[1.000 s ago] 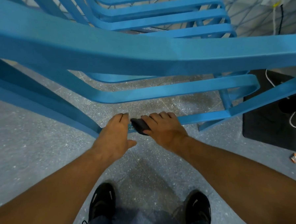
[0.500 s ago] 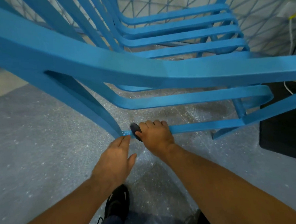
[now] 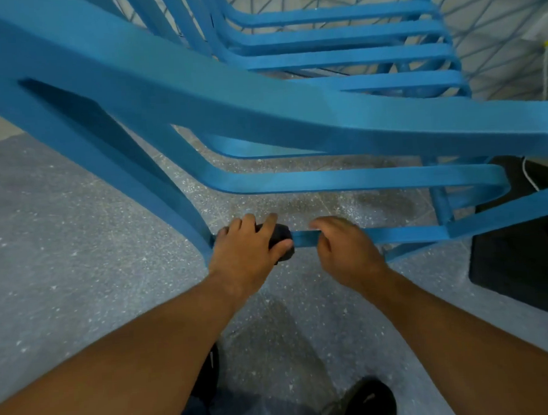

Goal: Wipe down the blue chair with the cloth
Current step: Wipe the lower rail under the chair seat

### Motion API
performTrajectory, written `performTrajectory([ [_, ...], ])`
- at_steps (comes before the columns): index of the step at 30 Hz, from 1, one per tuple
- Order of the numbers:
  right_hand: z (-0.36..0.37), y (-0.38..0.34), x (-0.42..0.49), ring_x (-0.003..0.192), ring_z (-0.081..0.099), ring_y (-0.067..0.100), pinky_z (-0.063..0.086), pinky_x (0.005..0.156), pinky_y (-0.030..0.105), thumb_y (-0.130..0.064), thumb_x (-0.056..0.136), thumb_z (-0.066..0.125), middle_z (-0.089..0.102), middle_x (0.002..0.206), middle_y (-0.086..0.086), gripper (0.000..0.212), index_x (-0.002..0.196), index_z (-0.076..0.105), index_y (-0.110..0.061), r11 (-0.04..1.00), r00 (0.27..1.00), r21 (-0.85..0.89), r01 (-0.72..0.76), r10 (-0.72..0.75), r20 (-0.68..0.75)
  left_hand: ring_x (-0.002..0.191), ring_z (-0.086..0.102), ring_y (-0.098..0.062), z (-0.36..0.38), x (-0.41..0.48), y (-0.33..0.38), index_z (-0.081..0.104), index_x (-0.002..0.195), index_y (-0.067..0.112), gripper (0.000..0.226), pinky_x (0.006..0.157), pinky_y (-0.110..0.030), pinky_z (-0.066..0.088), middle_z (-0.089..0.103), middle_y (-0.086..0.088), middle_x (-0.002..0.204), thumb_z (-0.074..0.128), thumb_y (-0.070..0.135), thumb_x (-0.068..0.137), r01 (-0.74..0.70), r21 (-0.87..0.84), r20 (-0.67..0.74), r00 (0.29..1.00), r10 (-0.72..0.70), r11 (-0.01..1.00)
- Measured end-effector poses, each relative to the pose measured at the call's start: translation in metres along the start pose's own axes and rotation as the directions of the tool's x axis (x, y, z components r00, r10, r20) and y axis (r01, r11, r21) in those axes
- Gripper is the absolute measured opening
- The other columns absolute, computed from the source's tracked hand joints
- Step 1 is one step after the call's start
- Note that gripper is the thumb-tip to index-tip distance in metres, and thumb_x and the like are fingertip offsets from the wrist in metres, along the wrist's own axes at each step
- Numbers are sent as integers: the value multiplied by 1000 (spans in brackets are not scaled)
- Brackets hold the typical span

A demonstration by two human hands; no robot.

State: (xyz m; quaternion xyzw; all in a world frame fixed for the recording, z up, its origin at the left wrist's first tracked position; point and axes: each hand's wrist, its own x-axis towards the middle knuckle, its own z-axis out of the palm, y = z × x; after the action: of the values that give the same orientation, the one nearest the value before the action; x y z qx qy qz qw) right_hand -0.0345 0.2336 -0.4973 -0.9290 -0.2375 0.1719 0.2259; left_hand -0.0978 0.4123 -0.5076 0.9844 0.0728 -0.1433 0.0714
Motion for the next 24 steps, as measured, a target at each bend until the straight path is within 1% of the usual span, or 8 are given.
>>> performTrajectory([
  [3, -11, 20, 5, 112, 57, 25, 42, 103, 39, -15, 97, 45, 64, 124, 9, 35, 128, 58, -9, 994, 997, -71, -78, 76, -27, 111, 46, -25, 2, 13, -5, 48, 131, 23, 70, 96, -43, 39, 50, -6, 123, 21, 72, 89, -65, 114, -2, 998, 65, 991],
  [7, -15, 36, 14, 85, 57, 20, 34, 102, 43, -34, 95, 26, 68, 96, 1, 43, 106, 65, -21, 975, 975, -212, -63, 106, 196, 102, 49, -22, 14, 23, -5, 53, 117, 19, 65, 92, -40, 45, 52, -4, 116, 22, 70, 90, -99, -4, 3, 995, 99, 995],
  [11, -23, 39, 17, 88, 60, 26, 38, 96, 40, -25, 101, 31, 70, 95, 6, 38, 103, 67, -14, 988, 953, -118, -100, 129, 273, 96, 50, -27, 19, 27, 3, 52, 124, 22, 73, 85, -44, 46, 54, -5, 112, 2, 62, 89, -114, 64, 54, 992, 111, 991],
  [13, -28, 34, 17, 92, 60, 29, 40, 94, 41, -21, 101, 34, 70, 97, 11, 36, 106, 68, -10, 987, 951, -106, -120, 145, 273, 97, 50, -30, 20, 29, 16, 49, 129, 25, 56, 82, -46, 47, 54, -8, 113, 17, 56, 96, -168, 97, 68, 985, 162, 981],
  [14, -29, 33, 17, 92, 60, 29, 40, 94, 41, -20, 101, 34, 69, 98, 11, 36, 107, 68, -9, 986, 950, -110, -129, 154, 272, 96, 51, -30, 20, 30, 22, 49, 127, 24, 50, 81, -46, 47, 54, -8, 113, 23, 54, 97, -164, 77, 63, 985, 160, 983],
  [17, -29, 29, 17, 96, 59, 29, 37, 96, 41, -19, 100, 33, 69, 102, 12, 37, 107, 68, -8, 983, 950, -109, -148, 172, 261, 98, 50, -29, 15, 31, 36, 51, 125, 23, 59, 79, -45, 43, 54, -6, 115, 15, 58, 94, -167, 10, 86, 982, 165, 986],
  [20, -31, 27, 17, 100, 57, 29, 35, 100, 40, -19, 100, 32, 68, 107, 13, 38, 110, 67, -8, 980, 946, -108, -170, 193, 261, 102, 47, -27, 16, 34, 26, 48, 124, 20, 40, 81, -42, 40, 51, -6, 119, 29, 46, 99, -187, -149, 98, 974, 202, 971],
  [24, -30, 27, 17, 101, 56, 27, 32, 101, 38, -20, 101, 30, 66, 111, 11, 38, 114, 65, -12, 976, 941, -158, -148, 188, 280, 89, 48, -23, 8, 48, 27, 49, 96, 21, 30, 79, -38, 38, 59, -6, 107, 33, 45, 98, -40, -285, 218, 970, 106, 958],
])
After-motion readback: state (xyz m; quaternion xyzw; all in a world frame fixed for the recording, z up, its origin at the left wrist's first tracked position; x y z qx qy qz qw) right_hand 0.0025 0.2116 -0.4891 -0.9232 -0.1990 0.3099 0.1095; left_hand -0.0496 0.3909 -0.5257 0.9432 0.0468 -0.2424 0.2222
